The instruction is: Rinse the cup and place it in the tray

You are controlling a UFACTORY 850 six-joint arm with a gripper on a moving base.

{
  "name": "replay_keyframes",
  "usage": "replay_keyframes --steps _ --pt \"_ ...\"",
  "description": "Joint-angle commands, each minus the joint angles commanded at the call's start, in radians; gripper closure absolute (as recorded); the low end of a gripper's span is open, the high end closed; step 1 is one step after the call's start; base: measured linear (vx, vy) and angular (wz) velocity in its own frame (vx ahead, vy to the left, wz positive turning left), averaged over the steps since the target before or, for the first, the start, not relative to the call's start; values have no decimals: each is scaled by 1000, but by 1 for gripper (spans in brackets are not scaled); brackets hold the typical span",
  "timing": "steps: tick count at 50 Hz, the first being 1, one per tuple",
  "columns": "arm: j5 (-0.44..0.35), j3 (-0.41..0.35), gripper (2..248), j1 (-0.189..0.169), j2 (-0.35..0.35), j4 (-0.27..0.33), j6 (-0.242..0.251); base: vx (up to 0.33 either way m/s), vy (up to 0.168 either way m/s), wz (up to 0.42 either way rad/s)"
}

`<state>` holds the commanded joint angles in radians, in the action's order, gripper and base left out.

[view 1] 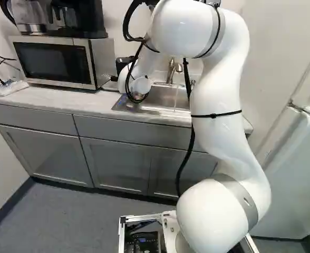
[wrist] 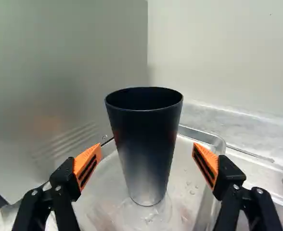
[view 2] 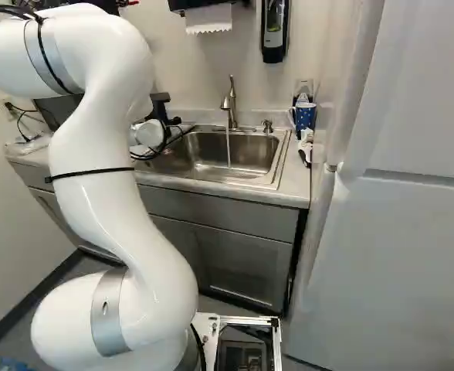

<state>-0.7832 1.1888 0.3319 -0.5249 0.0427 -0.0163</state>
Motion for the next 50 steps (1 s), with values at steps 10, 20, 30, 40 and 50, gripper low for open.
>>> replay_keyframes --steps 10,20,30,40,50 --pt "0 2 3 0 8 0 0 0 0 0" --pt "0 6 3 0 22 0 0 0 0 0" --pt "3 11 3 0 36 0 0 0 0 0" --pt "25 16 3 0 49 0 0 0 0 0" --pt "53 22 3 0 62 0 0 0 0 0"
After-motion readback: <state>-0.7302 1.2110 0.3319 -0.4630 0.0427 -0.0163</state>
